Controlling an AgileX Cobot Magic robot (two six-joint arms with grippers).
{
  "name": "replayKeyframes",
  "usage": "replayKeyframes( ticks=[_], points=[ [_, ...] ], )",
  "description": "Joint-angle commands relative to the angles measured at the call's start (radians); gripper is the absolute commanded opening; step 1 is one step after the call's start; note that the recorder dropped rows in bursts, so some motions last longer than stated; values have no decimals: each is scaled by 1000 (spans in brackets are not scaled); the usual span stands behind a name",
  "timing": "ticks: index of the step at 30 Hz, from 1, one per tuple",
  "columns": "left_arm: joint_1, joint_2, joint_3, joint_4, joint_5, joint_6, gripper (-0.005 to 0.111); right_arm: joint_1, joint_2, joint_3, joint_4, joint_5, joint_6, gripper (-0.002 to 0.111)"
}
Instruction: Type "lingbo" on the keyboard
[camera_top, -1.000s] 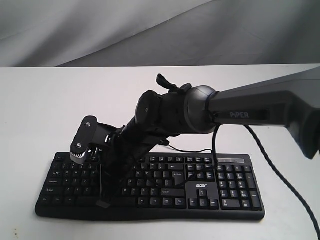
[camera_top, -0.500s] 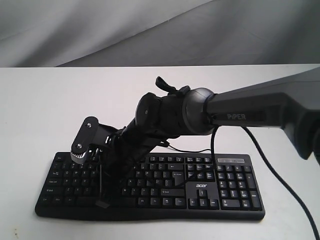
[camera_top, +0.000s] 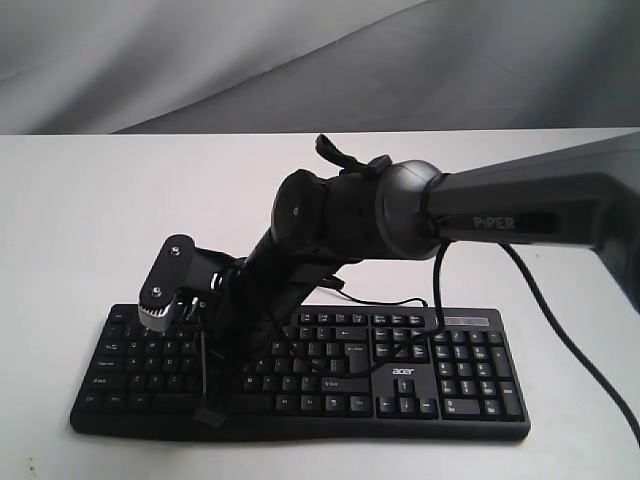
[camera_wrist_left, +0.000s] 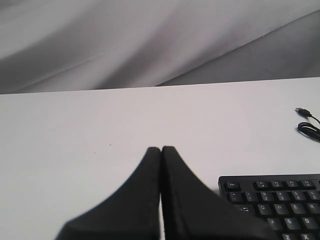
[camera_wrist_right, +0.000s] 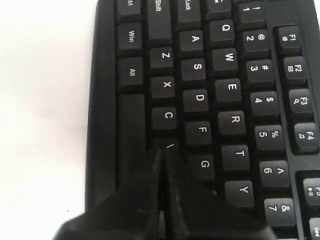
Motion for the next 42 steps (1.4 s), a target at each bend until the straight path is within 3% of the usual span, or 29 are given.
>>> replayKeyframes(
  ticks=[1,42],
  points=[
    [1,-4,5,-4,-5,-2,1,5,4,2,-8,-8,4,0],
    [1,-4,5,-4,-5,-2,1,5,26,2,-13,-25,6,0]
  ],
)
